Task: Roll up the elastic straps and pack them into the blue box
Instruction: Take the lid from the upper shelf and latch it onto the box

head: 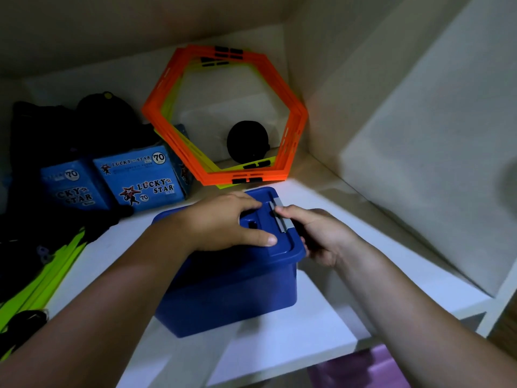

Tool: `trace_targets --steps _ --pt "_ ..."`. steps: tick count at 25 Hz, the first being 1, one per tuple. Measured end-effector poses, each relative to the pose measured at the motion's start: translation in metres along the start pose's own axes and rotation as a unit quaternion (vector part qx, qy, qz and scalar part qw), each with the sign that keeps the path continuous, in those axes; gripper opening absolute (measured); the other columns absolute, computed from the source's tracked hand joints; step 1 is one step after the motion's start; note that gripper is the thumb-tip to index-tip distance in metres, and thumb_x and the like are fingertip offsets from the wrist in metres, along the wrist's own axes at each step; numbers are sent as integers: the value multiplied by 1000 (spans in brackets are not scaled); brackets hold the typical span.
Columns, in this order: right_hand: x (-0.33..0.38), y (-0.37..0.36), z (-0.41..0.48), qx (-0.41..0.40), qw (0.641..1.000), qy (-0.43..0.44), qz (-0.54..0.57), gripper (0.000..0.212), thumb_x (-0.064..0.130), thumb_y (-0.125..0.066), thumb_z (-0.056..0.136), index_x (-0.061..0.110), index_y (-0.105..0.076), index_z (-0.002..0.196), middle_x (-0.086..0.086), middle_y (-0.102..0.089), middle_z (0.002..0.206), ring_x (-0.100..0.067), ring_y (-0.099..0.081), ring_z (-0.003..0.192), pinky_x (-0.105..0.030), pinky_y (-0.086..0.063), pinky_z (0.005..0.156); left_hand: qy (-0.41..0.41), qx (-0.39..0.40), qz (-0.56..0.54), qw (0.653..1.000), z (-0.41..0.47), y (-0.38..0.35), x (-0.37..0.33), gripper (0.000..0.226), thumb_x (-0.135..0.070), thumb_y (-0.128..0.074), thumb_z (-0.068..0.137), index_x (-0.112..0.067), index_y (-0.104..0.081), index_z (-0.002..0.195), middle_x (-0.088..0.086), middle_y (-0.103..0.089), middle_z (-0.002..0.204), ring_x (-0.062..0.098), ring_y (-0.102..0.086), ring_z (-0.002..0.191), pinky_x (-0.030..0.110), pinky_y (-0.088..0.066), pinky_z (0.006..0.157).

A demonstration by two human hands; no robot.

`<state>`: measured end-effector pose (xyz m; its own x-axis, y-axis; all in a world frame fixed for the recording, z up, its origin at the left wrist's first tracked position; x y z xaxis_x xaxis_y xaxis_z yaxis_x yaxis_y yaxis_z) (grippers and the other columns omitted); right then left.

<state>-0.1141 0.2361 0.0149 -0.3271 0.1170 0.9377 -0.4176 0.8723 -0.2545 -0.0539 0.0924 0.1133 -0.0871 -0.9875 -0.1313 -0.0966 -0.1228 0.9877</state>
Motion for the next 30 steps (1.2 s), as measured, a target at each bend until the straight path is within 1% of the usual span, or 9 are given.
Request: trace_targets --steps 5,7,11,15,17,19,22,26,30 --pt "55 6 -25 -127 945 189 -233 39 48 -73 85 12 -75 99 -13 -74 95 -21 -67 82 -40 -54 73 22 -174 -163 971 -47 28 38 47 -53 -65 90 -32 -65 132 -13 -62 133 4 -57 121 19 -42 99" --pt "78 -16 -40 -118 903 279 -304 30 45 -75 83 18 -76 97 -1 -77 95 -15 -69 85 -37 -52 79 49 -269 -323 906 -83 33 78 27 -33 -66 95 -27 -71 120 -14 -70 119 -2 -64 107 12 -46 90" --pt "79 -82 -75 10 806 366 -466 51 67 -65 69 32 -74 106 21 -68 114 2 -64 100 -27 -48 89 206 -412 -463 757 -133 -10 158 18 -17 -62 96 -23 -75 108 -5 -72 104 14 -66 93 30 -52 79" --pt "48 -118 -81 117 700 330 -622 72 79 -56 66 45 -61 129 34 -49 140 9 -42 133 -25 -35 114 271 -320 -705 572 -136 -76 170 19 -11 -50 102 -6 -68 99 11 -73 79 19 -69 58 26 -55 51" --pt "37 -120 -76 134 689 311 -641 66 75 -60 71 48 -57 132 36 -49 139 8 -41 135 -27 -36 115 257 -267 -779 506 -131 -92 162 27 -12 -45 105 -4 -66 89 6 -70 58 14 -67 44 22 -54 43" --pt "34 -118 -75 131 694 303 -640 60 68 -65 76 49 -56 133 37 -50 137 8 -41 135 -29 -35 115 215 -228 -822 476 -125 -96 157 23 -16 -47 105 -5 -67 103 5 -73 68 13 -70 53 22 -57 48" --pt "33 -117 -74 118 700 303 -636 59 65 -66 77 49 -57 132 37 -49 137 9 -39 136 -29 -33 117 163 -192 -834 492 -118 -87 151 26 -23 -54 102 -9 -69 118 7 -78 92 17 -75 76 26 -63 67" --pt "32 -118 -73 115 696 301 -641 61 67 -65 76 48 -57 134 37 -49 138 10 -38 136 -29 -34 117 206 -189 -753 596 -110 -73 149 31 -21 -68 93 1 -71 114 21 -75 114 32 -69 96 40 -51 87" --pt "32 -117 -73 112 706 296 -634 59 63 -68 77 48 -57 133 37 -49 138 10 -38 136 -27 -32 116 231 -199 -698 648 -106 -66 147 21 -11 -68 87 0 -72 104 23 -72 101 33 -65 88 35 -48 72"
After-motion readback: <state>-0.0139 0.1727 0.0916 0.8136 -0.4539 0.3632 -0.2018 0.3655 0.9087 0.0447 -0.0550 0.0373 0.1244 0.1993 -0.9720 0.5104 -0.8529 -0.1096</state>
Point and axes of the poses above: each hand's wrist, its own z-axis towards the middle knuckle, its own y-axis out of the back of the hand, x = y × z, the point moved 6 cm from there along z, towards the middle knuckle
